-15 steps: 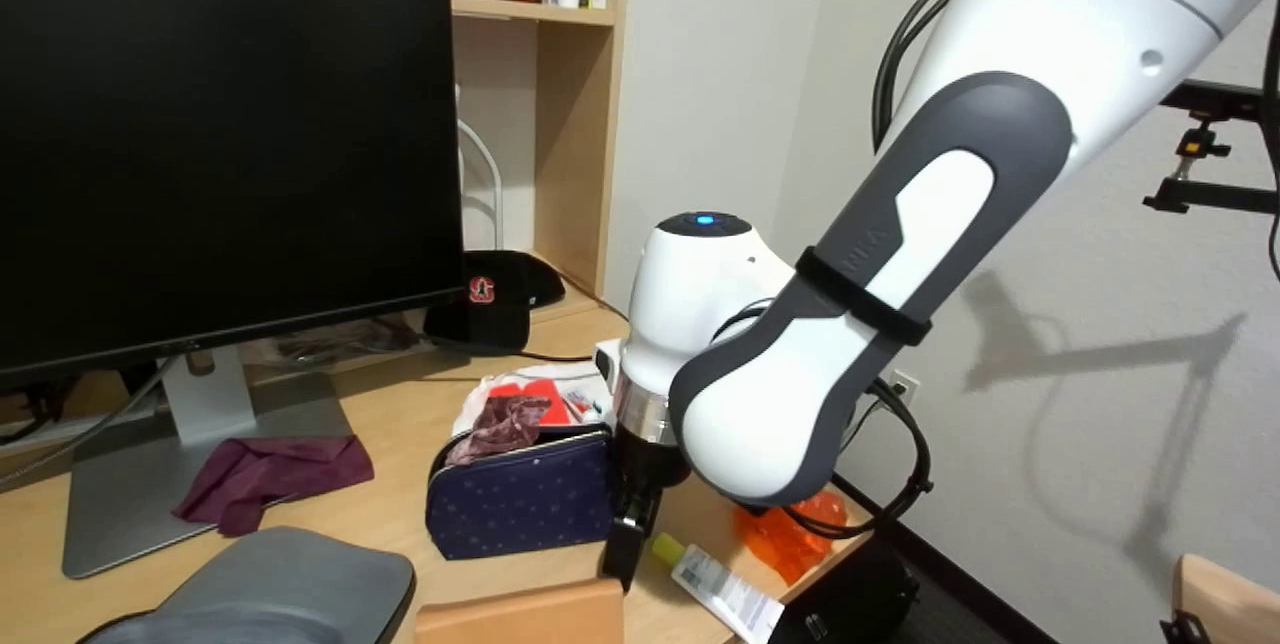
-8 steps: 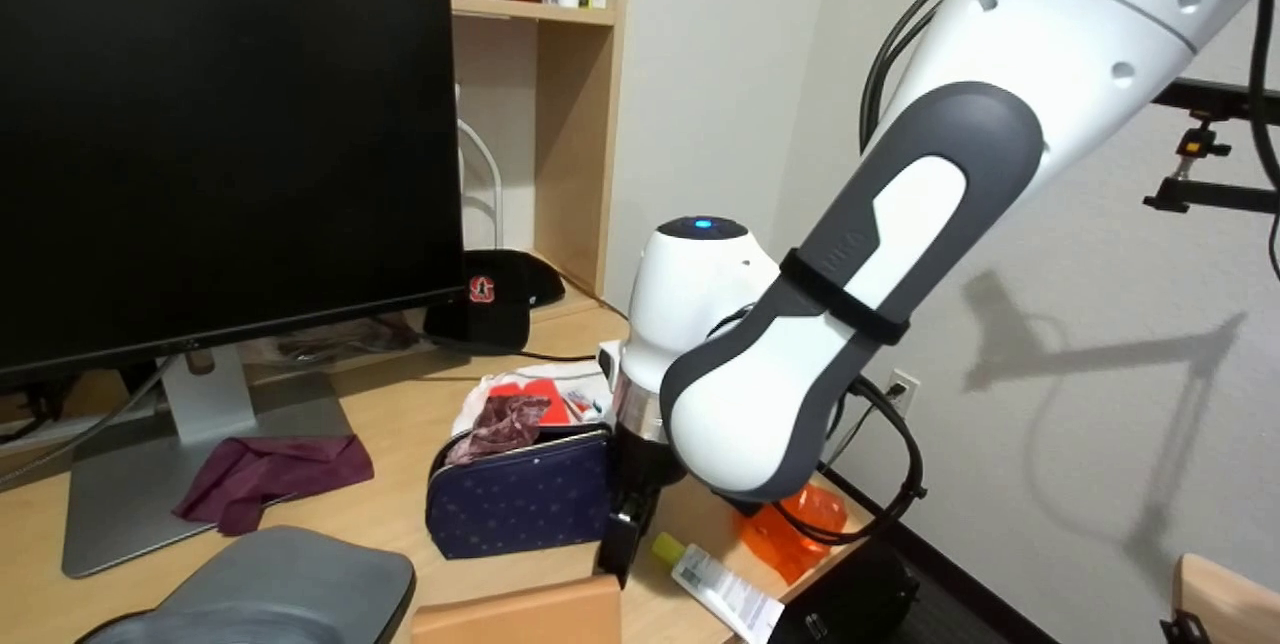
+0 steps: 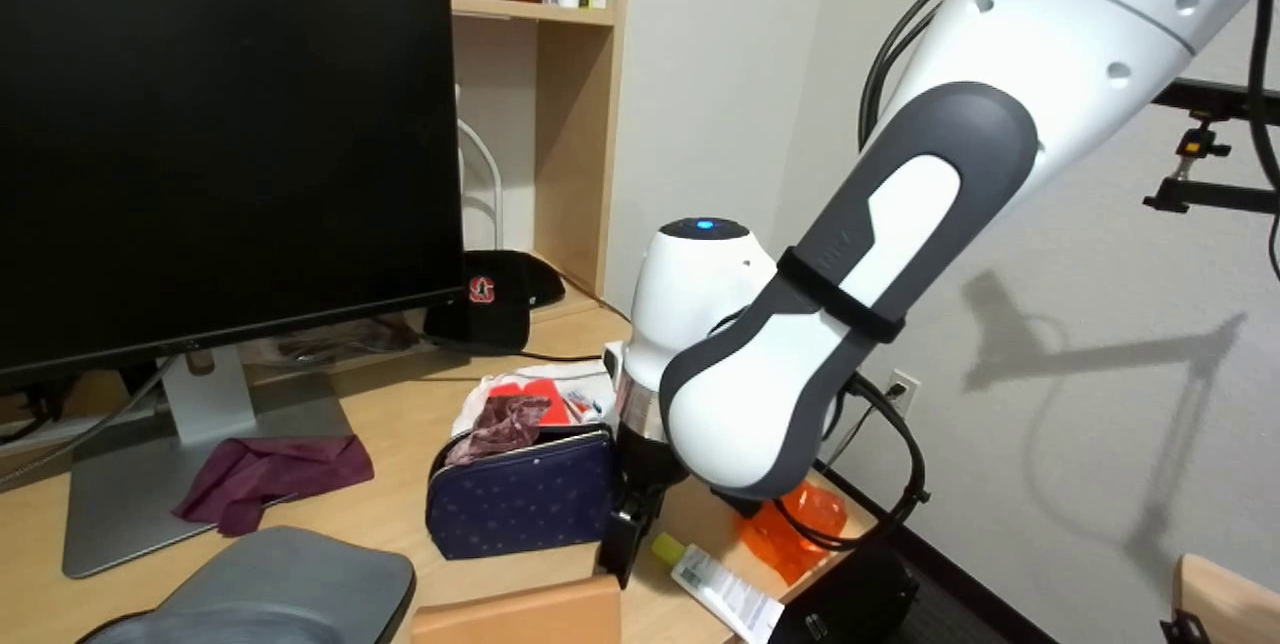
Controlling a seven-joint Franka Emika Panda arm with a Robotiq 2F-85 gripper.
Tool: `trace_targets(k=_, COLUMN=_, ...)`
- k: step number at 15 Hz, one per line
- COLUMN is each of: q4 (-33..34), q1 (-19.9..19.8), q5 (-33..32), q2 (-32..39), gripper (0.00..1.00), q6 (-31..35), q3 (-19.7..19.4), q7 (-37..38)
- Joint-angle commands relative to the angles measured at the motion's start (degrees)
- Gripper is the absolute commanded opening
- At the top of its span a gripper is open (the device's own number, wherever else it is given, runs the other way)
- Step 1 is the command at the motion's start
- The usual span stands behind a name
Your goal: Move the bottle to the right edge of the desk
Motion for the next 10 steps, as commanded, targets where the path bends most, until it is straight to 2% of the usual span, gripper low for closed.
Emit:
trace_targets(k=1, q4=-1.76, q1=-0.66, q5=2.71, q2=-1.67, gripper=0.75, q6=-1.51, q3=0.54, q7=1.80)
trace_targets(k=2, q4=-2.20, q1=-0.43, q5=3.22, q2=-2.07, gripper=0.74, q6=-1.87, q3=0.10, q7=2.78)
trace_targets(k=10, q4=-3.93, q1=0.91, q5=4.97, q2=-4.72, gripper=0.20, q6=-5.57, q3=-1.95, q7=7.88)
